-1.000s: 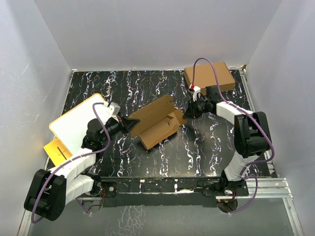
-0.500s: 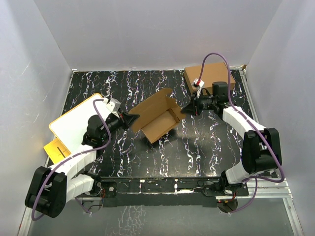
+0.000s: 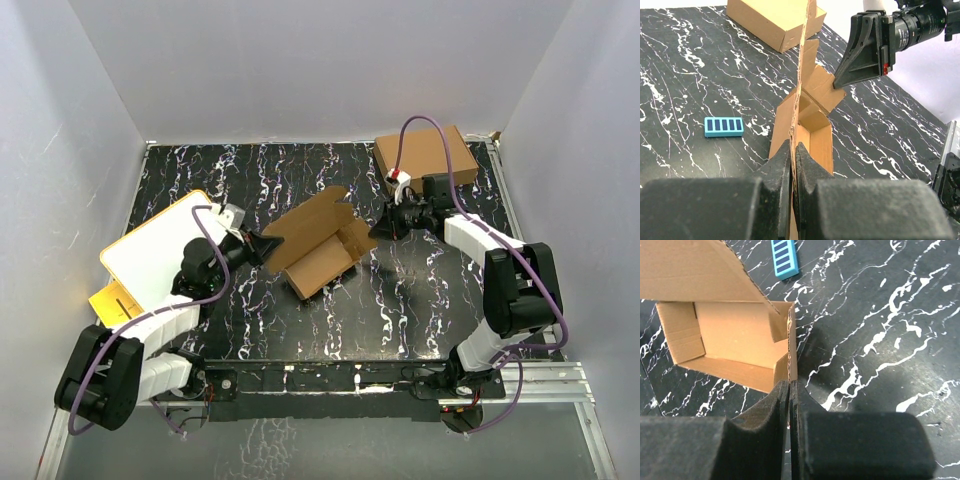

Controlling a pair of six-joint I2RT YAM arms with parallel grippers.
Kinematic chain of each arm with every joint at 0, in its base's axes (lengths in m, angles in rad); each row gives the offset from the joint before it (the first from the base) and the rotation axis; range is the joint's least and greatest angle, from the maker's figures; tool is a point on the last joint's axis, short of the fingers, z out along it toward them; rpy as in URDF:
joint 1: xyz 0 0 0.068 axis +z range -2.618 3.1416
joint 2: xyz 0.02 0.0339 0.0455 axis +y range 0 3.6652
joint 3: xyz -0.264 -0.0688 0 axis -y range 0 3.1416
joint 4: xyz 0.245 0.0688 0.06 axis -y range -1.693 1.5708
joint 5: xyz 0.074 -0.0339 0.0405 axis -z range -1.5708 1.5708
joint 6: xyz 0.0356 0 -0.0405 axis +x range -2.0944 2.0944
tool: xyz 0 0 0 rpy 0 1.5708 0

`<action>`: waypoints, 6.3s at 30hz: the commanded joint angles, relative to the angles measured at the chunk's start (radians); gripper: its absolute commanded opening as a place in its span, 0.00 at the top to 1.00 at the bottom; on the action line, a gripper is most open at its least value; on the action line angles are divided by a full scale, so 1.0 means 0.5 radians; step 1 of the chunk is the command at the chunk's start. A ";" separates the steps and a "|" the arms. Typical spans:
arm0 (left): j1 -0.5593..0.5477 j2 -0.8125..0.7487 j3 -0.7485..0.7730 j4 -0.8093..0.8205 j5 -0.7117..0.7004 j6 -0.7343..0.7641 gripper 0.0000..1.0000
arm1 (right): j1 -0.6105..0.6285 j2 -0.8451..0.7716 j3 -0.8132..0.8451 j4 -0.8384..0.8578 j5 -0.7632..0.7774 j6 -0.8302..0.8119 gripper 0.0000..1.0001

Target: Fold the paper box

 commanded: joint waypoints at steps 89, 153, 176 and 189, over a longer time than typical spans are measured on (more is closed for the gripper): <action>-0.016 -0.002 -0.004 0.183 0.061 -0.080 1.00 | -0.083 0.441 0.033 0.283 -0.520 0.438 0.40; -0.172 -0.048 0.033 0.095 -0.200 -0.227 1.00 | 0.685 0.134 -0.039 0.216 1.308 -0.234 0.92; -0.287 -0.013 -0.010 0.190 -0.338 -0.210 1.00 | 0.749 0.168 -0.032 0.200 1.451 -0.308 0.79; -0.289 -0.081 0.012 0.066 -0.351 -0.118 1.00 | 0.589 -0.098 -0.054 0.135 0.923 -0.291 0.51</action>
